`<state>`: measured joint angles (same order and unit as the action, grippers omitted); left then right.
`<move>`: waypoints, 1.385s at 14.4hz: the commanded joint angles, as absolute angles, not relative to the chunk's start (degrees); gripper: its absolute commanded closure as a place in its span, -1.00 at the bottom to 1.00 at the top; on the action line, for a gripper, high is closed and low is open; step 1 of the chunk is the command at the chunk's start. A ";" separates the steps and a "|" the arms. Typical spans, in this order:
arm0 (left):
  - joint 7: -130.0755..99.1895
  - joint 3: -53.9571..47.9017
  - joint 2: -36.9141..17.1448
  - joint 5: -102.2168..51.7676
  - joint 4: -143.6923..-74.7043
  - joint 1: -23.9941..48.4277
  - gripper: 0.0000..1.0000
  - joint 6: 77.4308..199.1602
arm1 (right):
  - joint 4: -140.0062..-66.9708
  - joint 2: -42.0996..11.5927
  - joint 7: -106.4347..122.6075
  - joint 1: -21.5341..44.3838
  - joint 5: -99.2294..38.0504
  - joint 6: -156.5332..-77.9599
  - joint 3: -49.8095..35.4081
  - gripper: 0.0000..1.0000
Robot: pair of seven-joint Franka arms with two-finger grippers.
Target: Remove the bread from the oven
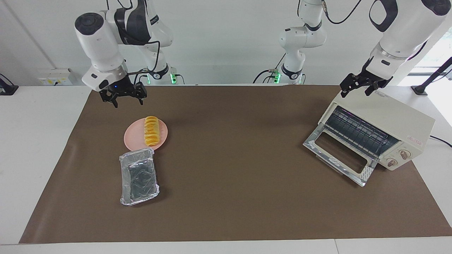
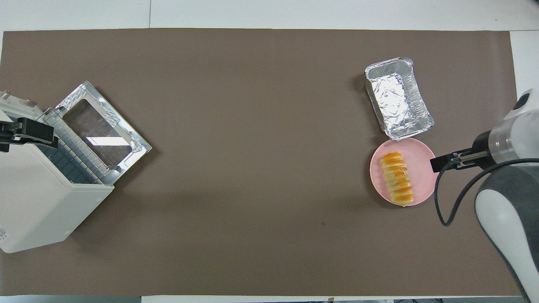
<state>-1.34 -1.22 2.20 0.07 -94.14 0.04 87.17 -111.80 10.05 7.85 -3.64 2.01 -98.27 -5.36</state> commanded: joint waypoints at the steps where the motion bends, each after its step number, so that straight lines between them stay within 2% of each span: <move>1: -0.53 -1.14 2.81 -0.97 -94.57 -0.26 -1.00 87.80 | -103.04 8.01 12.38 -6.49 0.53 -89.33 -5.71 -1.00; 5: -0.53 -1.14 2.81 -0.97 -94.48 -0.26 -1.00 87.80 | -89.58 2.73 14.68 -8.87 0.53 -78.50 -5.71 -1.00; 11: -0.53 -1.14 2.81 -0.97 -94.57 -0.26 -1.00 87.71 | -92.37 2.81 13.98 -9.32 0.70 -80.95 -5.63 -1.00; 20: -0.53 -1.14 2.73 -0.97 -94.48 -0.44 -1.00 87.89 | -91.41 2.20 13.62 -10.99 -1.14 -82.09 -5.36 -1.00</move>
<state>-1.33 -1.22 2.20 0.07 -94.14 0.03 87.18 -91.93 2.38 13.17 -10.11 0.30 -81.46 -5.18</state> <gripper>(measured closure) 0.000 0.000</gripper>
